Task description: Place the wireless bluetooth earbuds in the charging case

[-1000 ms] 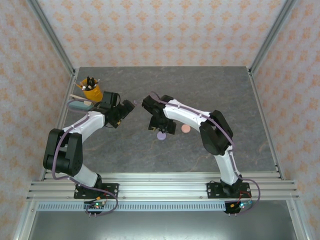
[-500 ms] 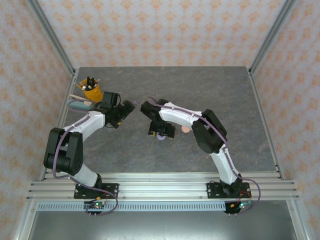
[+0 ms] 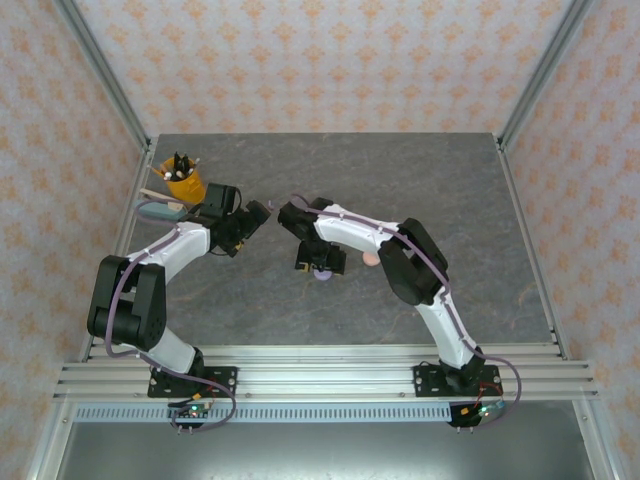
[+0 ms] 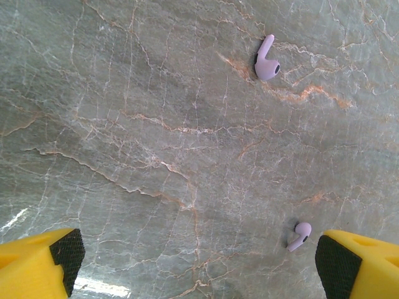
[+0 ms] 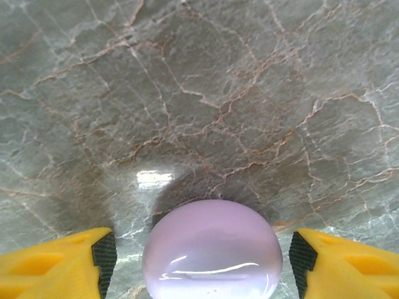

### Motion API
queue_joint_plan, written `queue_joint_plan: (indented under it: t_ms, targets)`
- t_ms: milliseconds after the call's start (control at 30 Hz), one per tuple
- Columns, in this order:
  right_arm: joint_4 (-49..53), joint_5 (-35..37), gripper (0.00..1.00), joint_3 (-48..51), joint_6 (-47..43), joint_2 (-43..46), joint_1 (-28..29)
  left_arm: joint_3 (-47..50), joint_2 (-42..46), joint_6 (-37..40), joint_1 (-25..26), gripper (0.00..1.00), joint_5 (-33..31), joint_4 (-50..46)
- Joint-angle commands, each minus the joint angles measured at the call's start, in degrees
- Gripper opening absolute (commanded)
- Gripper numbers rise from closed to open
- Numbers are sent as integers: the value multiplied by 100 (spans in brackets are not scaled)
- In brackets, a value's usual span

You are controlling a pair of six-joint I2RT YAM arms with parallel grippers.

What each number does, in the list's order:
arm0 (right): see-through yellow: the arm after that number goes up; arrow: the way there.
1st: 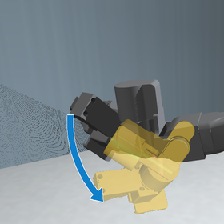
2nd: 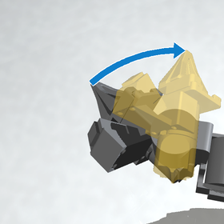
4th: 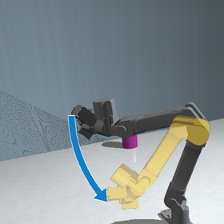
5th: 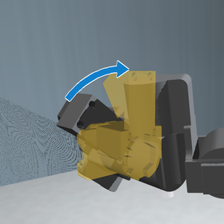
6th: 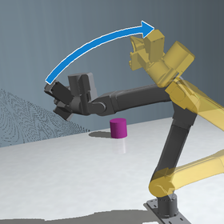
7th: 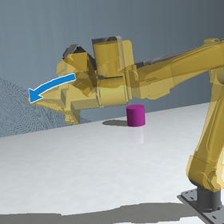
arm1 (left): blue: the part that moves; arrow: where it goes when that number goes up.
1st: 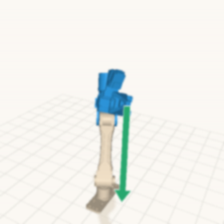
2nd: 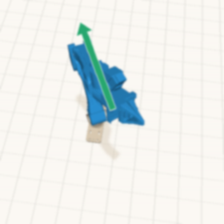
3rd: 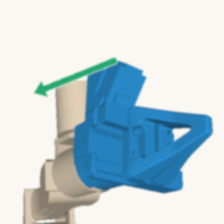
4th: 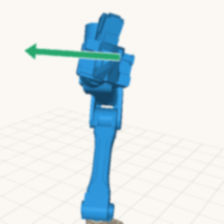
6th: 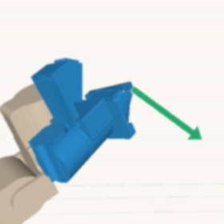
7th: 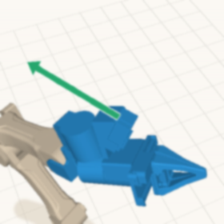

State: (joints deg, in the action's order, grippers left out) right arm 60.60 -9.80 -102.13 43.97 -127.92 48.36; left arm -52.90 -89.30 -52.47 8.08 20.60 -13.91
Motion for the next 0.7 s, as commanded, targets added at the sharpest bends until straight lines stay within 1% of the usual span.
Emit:
queue_joint_plan:
  t_ms: [0,400,667]
  targets:
    - [84,225,73,-68,-29,-105,31,19,44,96,-58,98,7,11]
    - [-160,182,65,357,57,27,-2,64,150,111,-54,98,-30,-30]
    - [-353,159,62,722,111,222,-37,52,193,104,-52,98,-38,-43]
